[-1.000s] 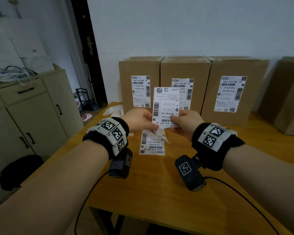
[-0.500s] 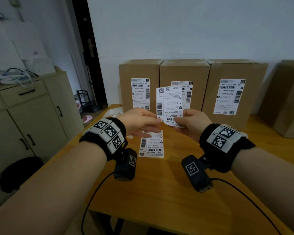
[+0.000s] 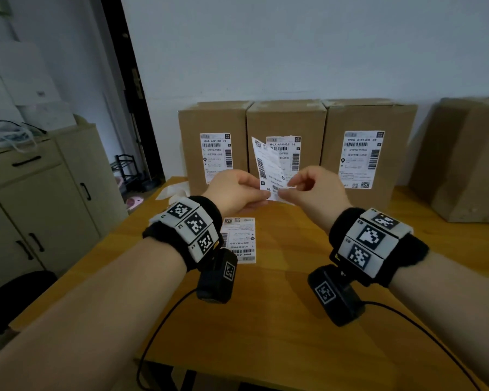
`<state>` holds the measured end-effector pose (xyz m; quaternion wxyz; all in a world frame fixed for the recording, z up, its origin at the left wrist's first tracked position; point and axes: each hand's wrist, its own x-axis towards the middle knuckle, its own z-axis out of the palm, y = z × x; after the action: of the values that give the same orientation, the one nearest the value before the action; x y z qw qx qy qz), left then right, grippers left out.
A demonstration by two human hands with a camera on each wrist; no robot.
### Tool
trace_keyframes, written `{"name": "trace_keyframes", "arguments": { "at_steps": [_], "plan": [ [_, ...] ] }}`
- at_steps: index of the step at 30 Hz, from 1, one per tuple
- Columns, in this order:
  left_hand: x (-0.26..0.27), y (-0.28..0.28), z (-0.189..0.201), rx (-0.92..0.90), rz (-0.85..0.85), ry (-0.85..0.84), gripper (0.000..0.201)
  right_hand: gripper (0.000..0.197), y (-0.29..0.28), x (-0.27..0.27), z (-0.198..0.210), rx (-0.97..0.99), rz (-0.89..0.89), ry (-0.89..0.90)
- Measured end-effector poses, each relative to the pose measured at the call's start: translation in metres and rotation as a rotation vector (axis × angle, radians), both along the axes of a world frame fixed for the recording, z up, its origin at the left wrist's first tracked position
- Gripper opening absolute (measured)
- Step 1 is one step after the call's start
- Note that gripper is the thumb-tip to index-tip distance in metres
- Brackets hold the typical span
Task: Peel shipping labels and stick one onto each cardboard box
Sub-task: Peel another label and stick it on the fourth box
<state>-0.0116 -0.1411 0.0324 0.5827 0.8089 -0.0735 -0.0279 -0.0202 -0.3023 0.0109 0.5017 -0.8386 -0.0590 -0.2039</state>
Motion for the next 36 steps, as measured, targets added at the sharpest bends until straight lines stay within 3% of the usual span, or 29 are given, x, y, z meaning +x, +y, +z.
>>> {"name": "trace_keyframes", "arguments": {
  "at_steps": [3,15,23,36],
  "plan": [
    [0.001,-0.008,0.0,-0.007,-0.024,-0.021,0.018,0.018,0.001,-0.002,0.001,-0.023,0.083,-0.017],
    [-0.001,-0.02,0.0,-0.016,-0.007,0.015,0.023,0.023,-0.004,-0.006,-0.004,-0.035,0.081,-0.051],
    [-0.002,-0.025,-0.001,-0.073,-0.012,0.021,0.013,0.016,-0.01,-0.002,-0.005,0.106,0.087,-0.047],
    [0.002,-0.031,-0.005,0.243,0.055,-0.328,0.014,0.016,-0.014,-0.001,-0.007,0.441,0.199,0.214]
  ]
}}
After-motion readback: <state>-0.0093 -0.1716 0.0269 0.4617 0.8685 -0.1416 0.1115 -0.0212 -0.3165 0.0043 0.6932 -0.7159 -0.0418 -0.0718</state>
